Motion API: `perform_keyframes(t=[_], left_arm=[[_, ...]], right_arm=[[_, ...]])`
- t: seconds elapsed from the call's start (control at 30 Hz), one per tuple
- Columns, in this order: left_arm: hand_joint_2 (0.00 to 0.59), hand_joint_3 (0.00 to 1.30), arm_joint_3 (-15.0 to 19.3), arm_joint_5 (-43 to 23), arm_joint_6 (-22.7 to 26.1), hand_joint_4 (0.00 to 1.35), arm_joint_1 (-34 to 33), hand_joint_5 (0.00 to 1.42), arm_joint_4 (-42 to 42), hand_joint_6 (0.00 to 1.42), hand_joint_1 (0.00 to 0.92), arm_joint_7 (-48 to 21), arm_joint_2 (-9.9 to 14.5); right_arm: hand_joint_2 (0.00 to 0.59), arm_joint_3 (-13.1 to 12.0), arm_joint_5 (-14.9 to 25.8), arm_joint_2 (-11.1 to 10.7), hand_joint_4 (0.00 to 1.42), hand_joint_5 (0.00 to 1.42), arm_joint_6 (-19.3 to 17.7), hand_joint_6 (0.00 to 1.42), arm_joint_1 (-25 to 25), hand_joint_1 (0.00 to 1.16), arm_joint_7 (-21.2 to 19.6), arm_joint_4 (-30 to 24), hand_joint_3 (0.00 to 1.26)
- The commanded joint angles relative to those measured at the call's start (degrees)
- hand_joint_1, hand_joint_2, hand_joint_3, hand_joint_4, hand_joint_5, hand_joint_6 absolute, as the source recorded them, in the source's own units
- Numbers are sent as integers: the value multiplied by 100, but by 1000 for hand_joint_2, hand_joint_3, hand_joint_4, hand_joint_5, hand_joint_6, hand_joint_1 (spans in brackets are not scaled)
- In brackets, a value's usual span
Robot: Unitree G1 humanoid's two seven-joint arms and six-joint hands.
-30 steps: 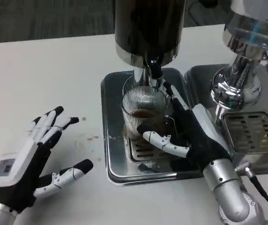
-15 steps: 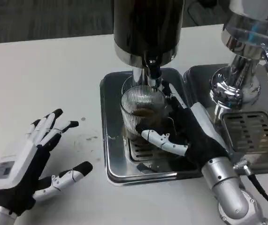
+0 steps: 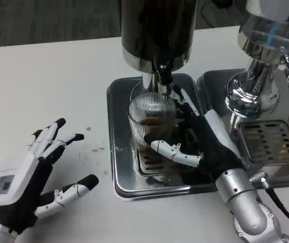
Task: Grasp the cup under the faucet to collect the drink, then remove the cup.
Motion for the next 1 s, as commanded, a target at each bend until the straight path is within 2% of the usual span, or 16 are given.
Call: perform_keyframes(t=[0.03, 0.33, 0.57, 0.77, 1.0], left_arm=[[132, 260, 41, -89, 37, 0, 50, 23, -55, 0, 0, -64, 47], [132, 274, 51, -135, 48, 0, 114, 24, -107, 0, 0, -59, 49], [133, 284, 67, -146, 64, 0, 140, 27, -134, 0, 0, -57, 45], [133, 289, 67, -163, 74, 0, 150, 33, -145, 0, 0, -57, 48], [133, 290, 50, -188, 79, 0, 148, 35, -152, 0, 0, -63, 53]], right_arm=[[191, 66, 27, 76, 125, 194, -55, 276, 19, 673, 133, 93, 0], [187, 83, 0, 107, 158, 237, -126, 308, 32, 682, 96, 112, 3], [187, 73, 0, 154, 234, 328, -159, 426, 23, 725, 57, 155, 102], [189, 48, 3, 188, 287, 392, -172, 484, 16, 744, 12, 194, 170], [193, 22, -38, 220, 329, 449, -228, 542, 32, 822, -150, 187, 217]])
